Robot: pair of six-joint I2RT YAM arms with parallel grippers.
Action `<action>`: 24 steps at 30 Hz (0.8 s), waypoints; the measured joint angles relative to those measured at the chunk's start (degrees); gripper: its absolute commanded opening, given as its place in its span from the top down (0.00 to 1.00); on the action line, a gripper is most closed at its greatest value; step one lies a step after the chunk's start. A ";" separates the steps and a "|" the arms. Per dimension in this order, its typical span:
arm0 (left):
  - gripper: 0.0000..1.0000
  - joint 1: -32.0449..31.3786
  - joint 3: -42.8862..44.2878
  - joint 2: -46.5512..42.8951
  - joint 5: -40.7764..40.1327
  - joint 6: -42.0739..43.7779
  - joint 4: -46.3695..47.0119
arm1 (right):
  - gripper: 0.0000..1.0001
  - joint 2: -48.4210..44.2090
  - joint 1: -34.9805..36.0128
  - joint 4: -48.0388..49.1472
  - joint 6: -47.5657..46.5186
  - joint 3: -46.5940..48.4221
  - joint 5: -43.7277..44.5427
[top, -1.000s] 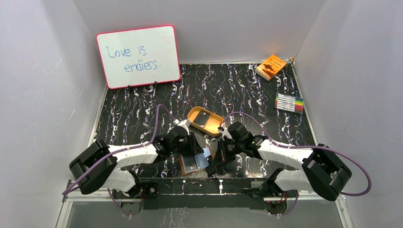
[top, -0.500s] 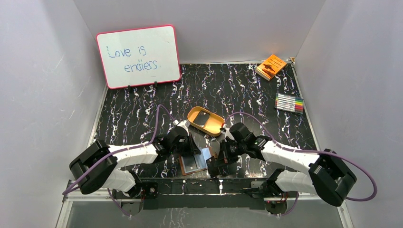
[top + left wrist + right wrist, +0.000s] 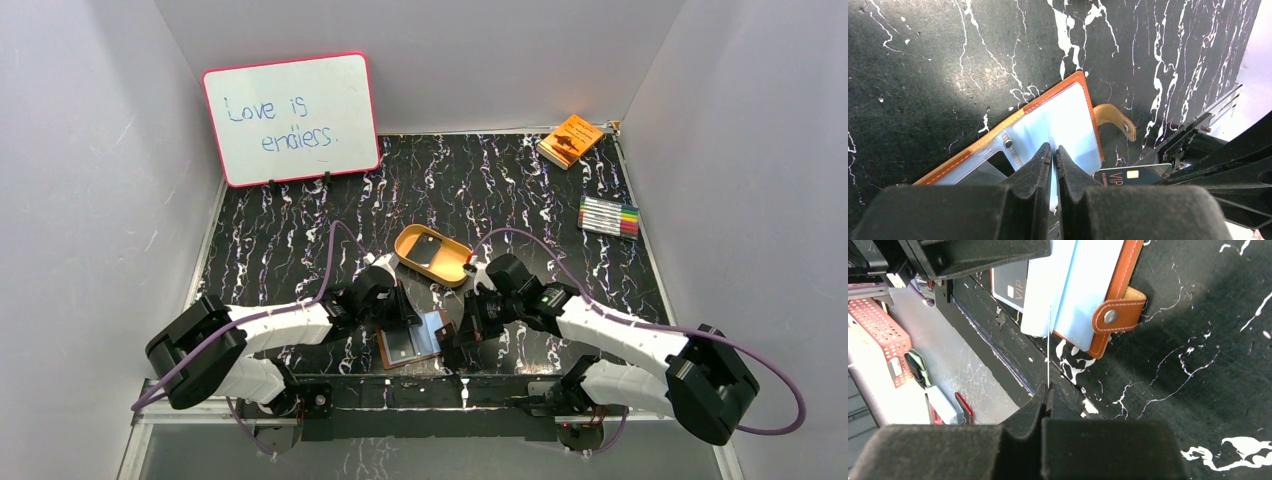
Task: Put the credit cards into the card holder
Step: Turn over the card slot in the card holder.
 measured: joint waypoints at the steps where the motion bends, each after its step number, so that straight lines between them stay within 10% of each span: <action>1: 0.88 0.00 0.00 0.00 0.04 -0.02 0.02 | 1.00 0.72 0.00 -0.02 -0.37 0.50 -0.02; 24: 0.66 0.22 0.00 -1.53 1.36 0.07 0.13 | 1.00 9.55 0.00 2.29 -1.07 1.46 -0.74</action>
